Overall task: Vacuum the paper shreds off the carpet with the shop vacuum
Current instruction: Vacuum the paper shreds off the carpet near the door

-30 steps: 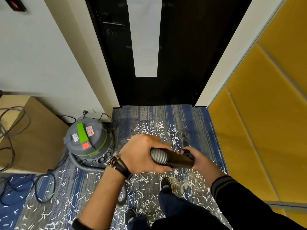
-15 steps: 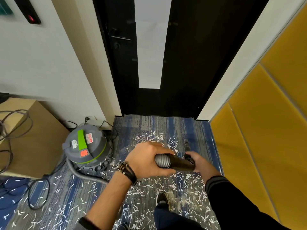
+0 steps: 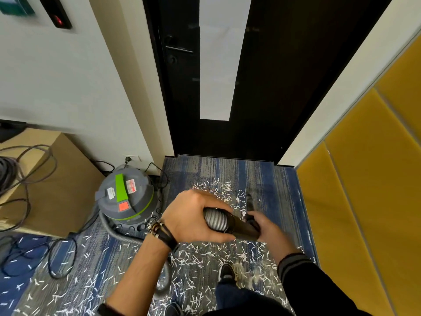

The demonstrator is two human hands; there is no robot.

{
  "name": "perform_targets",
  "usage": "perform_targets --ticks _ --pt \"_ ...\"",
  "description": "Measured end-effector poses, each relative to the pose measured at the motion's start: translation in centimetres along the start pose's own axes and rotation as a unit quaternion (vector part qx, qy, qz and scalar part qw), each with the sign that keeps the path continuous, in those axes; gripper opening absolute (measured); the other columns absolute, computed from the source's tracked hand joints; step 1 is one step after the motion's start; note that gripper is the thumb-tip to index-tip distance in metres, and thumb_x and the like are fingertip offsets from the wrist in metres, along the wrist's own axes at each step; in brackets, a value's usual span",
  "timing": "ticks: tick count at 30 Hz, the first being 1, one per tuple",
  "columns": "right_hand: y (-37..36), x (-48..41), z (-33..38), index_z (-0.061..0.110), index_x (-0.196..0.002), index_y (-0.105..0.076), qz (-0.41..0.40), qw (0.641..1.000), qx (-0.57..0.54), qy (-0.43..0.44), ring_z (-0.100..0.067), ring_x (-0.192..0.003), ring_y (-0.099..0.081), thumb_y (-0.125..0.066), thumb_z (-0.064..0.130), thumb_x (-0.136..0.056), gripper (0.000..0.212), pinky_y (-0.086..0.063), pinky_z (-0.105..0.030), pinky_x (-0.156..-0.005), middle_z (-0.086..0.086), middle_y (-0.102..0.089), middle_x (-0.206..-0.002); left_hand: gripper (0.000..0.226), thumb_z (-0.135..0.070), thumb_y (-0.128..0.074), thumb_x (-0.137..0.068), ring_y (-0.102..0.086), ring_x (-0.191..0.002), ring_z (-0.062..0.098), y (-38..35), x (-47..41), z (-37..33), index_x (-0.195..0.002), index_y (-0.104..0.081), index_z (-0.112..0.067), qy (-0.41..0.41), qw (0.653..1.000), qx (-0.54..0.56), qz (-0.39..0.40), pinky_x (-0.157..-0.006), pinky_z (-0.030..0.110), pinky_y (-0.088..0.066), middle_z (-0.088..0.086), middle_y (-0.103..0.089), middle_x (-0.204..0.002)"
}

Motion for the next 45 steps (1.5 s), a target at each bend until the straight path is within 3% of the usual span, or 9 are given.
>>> perform_targets --ticks 7,13,22,26,29,31,35,40,45 --pt "2.7 -0.2 -0.9 0.009 -0.082 -0.048 -0.065 0.997 -0.018 -0.029 -0.026 -0.067 -0.052 -0.046 0.026 -0.101 0.025 -0.050 -0.032 -0.062 -0.012 -0.051 -0.076 0.047 -0.071 -0.079 -0.070 -0.068 -0.079 -0.004 -0.9 -0.6 0.0 -0.100 -0.078 -0.035 0.022 0.998 -0.004 0.051 -0.073 0.012 -0.051 -0.023 -0.075 -0.089" --pt "0.9 -0.3 -0.1 0.009 -0.083 -0.047 -0.079 0.996 0.022 -0.027 -0.028 -0.067 -0.055 -0.048 0.023 -0.099 0.021 -0.051 -0.037 -0.066 -0.014 -0.053 -0.073 0.039 -0.068 -0.074 -0.077 -0.067 -0.073 0.002 0.2 0.3 0.8 -0.096 -0.077 -0.034 0.029 0.999 -0.025 0.031 -0.068 0.018 -0.053 -0.020 -0.072 -0.080" --pt "-3.5 0.1 -1.1 0.010 -0.085 -0.052 -0.014 0.996 0.071 -0.059 -0.021 -0.052 -0.060 -0.047 0.029 -0.101 0.026 -0.053 -0.024 -0.047 -0.007 -0.060 -0.061 0.040 -0.066 -0.079 -0.069 -0.067 -0.075 0.002 3.1 1.5 1.0 -0.095 -0.077 -0.036 0.015 0.998 -0.042 0.052 -0.069 0.022 -0.053 -0.019 -0.072 -0.082" --pt "-1.8 -0.6 -2.4 0.011 -0.090 -0.058 -0.053 0.988 0.119 -0.084 -0.021 -0.061 -0.062 -0.053 0.036 -0.098 0.027 -0.052 -0.024 -0.056 -0.008 -0.065 -0.069 0.042 -0.066 -0.079 -0.069 -0.066 -0.073 0.003 1.4 1.8 -0.6 -0.094 -0.077 -0.032 -0.032 0.993 -0.073 0.090 -0.067 0.011 -0.042 -0.016 -0.073 -0.082" --pt "0.7 -3.5 -2.8 0.011 -0.108 -0.063 -0.065 0.982 0.162 -0.074 -0.026 -0.079 -0.070 -0.058 0.042 -0.090 0.036 -0.056 -0.036 -0.073 -0.013 -0.072 -0.091 0.041 -0.065 -0.080 -0.070 -0.065 -0.073 0.002 1.3 1.6 -1.0 -0.095 -0.077 -0.033 -0.039 0.994 -0.060 0.087 -0.066 0.012 -0.043 -0.017 -0.073 -0.083" --pt "1.5 -4.5 -2.7 0.009 -0.113 -0.061 -0.053 0.990 0.115 -0.063 -0.032 -0.091 -0.070 -0.065 0.037 -0.084 0.040 -0.057 -0.051 -0.083 -0.016 -0.071 -0.103 0.040 -0.065 -0.080 -0.070 -0.065 -0.072 0.002 2.0 1.8 -0.5 -0.094 -0.078 -0.033 -0.027 0.996 -0.045 0.073 -0.065 0.014 -0.046 -0.017 -0.072 -0.082" --pt "-2.9 -0.8 -2.3 0.009 -0.095 -0.050 0.009 0.998 -0.062 -0.017 -0.032 -0.080 -0.063 -0.066 0.019 -0.079 0.024 -0.045 -0.054 -0.102 -0.019 -0.062 -0.081 0.035 -0.060 -0.085 -0.072 -0.066 -0.073 0.002 3.6 3.3 0.9 -0.095 -0.078 -0.034 0.004 0.999 -0.005 0.044 -0.068 0.024 -0.053 -0.019 -0.073 -0.082" --pt "-7.0 -0.5 -3.5 0.009 -0.096 -0.043 0.023 0.997 -0.070 -0.008 -0.021 -0.055 -0.057 -0.060 0.015 -0.088 0.019 -0.051 -0.030 -0.067 -0.011 -0.057 -0.064 0.042 -0.063 -0.083 -0.070 -0.068 -0.076 0.000 5.4 6.0 2.9 -0.100 -0.079 -0.034 0.026 0.999 -0.016 0.028 -0.071 0.031 -0.057 -0.019 -0.075 -0.087" --pt "-5.7 0.2 -4.2 0.010 -0.081 -0.048 0.007 0.998 -0.044 -0.033 -0.020 -0.046 -0.056 -0.053 0.020 -0.097 0.020 -0.053 -0.025 -0.053 -0.007 -0.055 -0.055 0.041 -0.062 -0.084 -0.071 -0.069 -0.077 0.002 4.7 6.6 3.2 -0.098 -0.078 -0.032 0.029 0.998 -0.001 0.053 -0.071 0.034 -0.058 -0.017 -0.075 -0.087"
Point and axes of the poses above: each hand's wrist, its own x-axis away from the middle knuckle, its own y-axis out of the back of the hand, z = x × y, the point moved 2 cm from there along -x, towards the middle knuckle
